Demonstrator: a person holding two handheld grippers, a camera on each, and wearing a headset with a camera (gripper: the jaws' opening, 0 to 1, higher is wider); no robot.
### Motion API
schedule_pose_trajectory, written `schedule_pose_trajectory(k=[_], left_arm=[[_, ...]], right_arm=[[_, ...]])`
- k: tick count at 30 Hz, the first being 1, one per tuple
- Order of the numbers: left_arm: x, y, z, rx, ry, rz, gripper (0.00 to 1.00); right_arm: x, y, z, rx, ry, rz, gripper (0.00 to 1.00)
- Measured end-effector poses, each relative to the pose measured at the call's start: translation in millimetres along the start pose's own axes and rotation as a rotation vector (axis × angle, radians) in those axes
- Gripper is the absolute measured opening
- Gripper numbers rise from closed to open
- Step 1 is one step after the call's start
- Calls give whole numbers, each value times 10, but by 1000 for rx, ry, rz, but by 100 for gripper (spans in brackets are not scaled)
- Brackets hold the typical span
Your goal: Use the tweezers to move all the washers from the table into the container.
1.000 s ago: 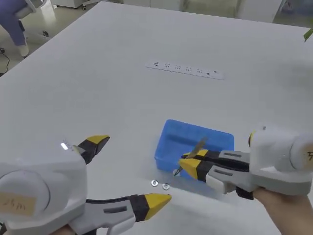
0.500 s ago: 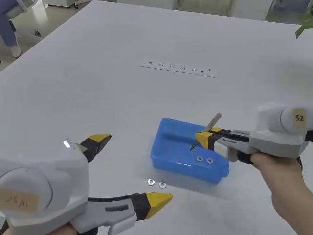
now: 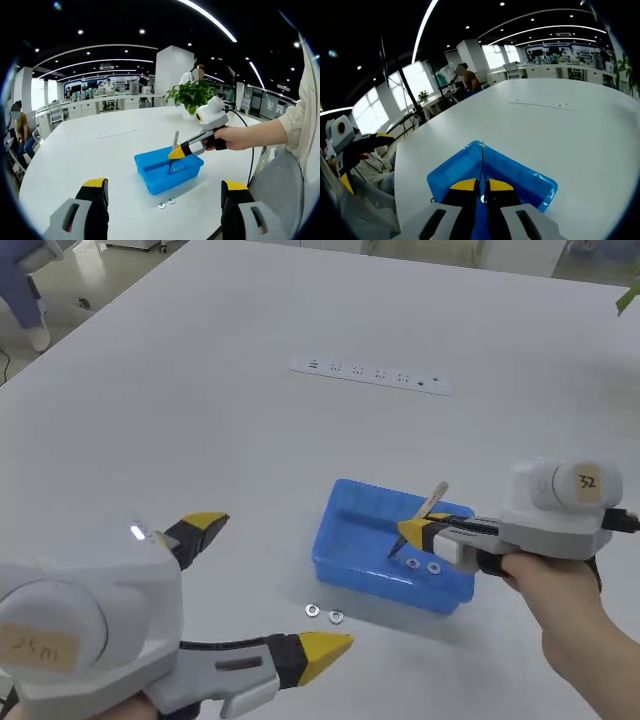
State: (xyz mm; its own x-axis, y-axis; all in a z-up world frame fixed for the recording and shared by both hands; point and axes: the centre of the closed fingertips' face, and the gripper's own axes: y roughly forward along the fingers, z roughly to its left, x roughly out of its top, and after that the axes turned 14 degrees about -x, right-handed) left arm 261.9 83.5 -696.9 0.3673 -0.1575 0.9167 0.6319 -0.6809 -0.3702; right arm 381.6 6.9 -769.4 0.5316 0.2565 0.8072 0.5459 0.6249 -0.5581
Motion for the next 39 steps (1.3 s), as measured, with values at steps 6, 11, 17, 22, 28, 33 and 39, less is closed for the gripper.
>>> schedule_pose_trajectory(k=[6, 11, 17, 22, 28, 33, 39], left_arm=[[-7, 14, -25, -4, 4, 8, 95], [-9, 15, -40, -8, 3, 9, 95], [2, 33, -57, -17, 6, 8, 95], [3, 61, -88, -26, 10, 11, 95], [4, 93, -126, -39, 18, 16, 95], [0, 81, -134, -39, 30, 23, 95], [-43, 17, -105, -21, 17, 21, 95]], right_arm=[[-24, -21, 14, 1, -4, 0, 3], [34, -137, 100, 32, -56, -52, 3], [197, -324, 182, 49, -87, -144, 3], [354, -520, 461, 117, -99, -222, 3], [115, -496, 834, 240, -186, -165, 3], [-183, -341, 994, 270, -254, -68, 3], [-379, -174, 964, 262, -289, 7, 3]])
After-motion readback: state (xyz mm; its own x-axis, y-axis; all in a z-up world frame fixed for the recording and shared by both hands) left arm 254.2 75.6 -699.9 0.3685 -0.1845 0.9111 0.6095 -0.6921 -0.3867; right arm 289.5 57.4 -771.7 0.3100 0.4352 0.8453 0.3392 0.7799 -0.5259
